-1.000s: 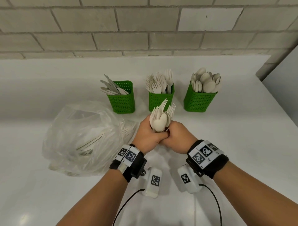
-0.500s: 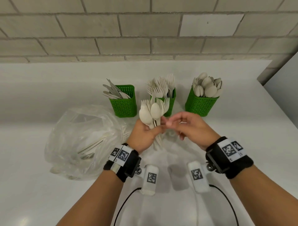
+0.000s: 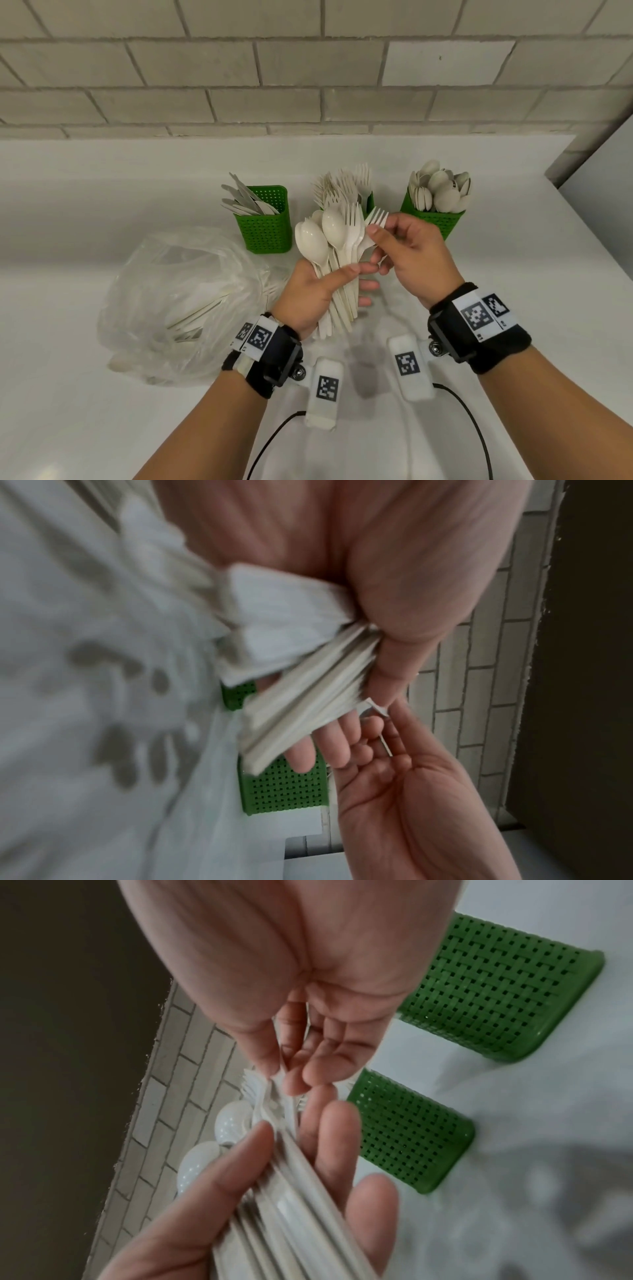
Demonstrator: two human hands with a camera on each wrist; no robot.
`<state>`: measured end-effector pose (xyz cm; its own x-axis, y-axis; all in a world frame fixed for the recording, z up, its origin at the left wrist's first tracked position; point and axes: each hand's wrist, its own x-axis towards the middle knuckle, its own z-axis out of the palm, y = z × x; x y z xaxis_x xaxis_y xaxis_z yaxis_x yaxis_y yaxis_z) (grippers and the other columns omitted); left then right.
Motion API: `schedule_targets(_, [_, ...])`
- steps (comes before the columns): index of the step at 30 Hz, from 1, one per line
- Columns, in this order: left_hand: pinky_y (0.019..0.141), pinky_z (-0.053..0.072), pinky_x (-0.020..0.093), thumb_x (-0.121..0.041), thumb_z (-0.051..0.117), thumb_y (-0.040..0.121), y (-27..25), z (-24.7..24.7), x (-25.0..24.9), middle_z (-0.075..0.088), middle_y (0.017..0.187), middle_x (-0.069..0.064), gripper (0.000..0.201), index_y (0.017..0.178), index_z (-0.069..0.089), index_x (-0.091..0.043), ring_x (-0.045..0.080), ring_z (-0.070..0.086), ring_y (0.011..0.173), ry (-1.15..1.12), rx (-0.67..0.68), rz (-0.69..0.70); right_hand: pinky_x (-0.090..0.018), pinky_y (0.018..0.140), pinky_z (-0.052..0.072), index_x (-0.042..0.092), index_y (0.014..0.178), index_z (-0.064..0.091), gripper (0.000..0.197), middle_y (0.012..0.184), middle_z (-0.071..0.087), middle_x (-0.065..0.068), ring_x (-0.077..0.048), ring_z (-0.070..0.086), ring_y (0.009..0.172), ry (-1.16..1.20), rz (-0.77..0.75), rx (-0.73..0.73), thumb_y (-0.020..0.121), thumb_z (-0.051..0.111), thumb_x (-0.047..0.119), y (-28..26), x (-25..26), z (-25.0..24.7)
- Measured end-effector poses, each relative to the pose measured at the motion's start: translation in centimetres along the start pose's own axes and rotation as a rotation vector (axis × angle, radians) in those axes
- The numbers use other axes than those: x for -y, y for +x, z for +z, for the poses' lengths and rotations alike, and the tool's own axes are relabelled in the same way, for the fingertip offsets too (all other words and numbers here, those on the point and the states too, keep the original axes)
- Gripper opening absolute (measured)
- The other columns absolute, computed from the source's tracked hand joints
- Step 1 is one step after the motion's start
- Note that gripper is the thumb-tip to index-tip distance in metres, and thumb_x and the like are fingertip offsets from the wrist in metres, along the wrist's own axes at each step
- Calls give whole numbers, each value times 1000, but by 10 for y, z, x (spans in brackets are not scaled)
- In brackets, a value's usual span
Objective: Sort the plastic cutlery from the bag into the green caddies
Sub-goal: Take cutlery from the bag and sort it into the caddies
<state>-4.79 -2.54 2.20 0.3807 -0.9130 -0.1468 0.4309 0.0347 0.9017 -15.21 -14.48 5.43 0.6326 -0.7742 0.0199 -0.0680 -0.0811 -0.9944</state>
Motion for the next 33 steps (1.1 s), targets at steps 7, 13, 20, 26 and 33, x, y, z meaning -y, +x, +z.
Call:
schedule_targets(7, [65,59,51,-2,56,93,-3,-5,-7,67,91,10,21,110,64,-11,24,66,80,-108,-75,-3,-26,50,48,3,88,60,12,76,63,-13,-13,60,58,56,-25,-59,94,61,14,0,1,-5])
schedule_targets(13, [63,60,45,-4,56,94,-3,-6,-4,71,93,11,22,114,63,-9,26,69,80,-58,-98,6,-26,43,46,8,81,53,14,71,67,-5,-16,60,52,40,-38,-75,92,59,1,-1,4,-6])
schedule_targets(20, [48,52,29,-7,55,97,-2,4,6,71,86,6,13,102,67,-11,15,63,65,64,-172,-26,-41,45,46,8,75,47,21,67,60,-16,-35,54,52,-221,-148,-104,82,67,10,0,2,7])
schedule_targets(26, [44,45,25,-8,55,96,2,4,5,68,81,9,15,86,67,-10,15,58,62,15,-293,-191,-38,48,42,10,76,42,20,62,46,-7,-28,46,48,-135,-39,-226,80,60,15,7,4,10])
schedule_targets(33, [45,46,23,-9,53,95,9,-5,4,66,82,3,13,98,65,-15,13,55,62,141,-470,-119,-26,50,56,12,65,43,36,50,54,2,-10,52,41,249,199,225,64,78,5,-3,22,-3])
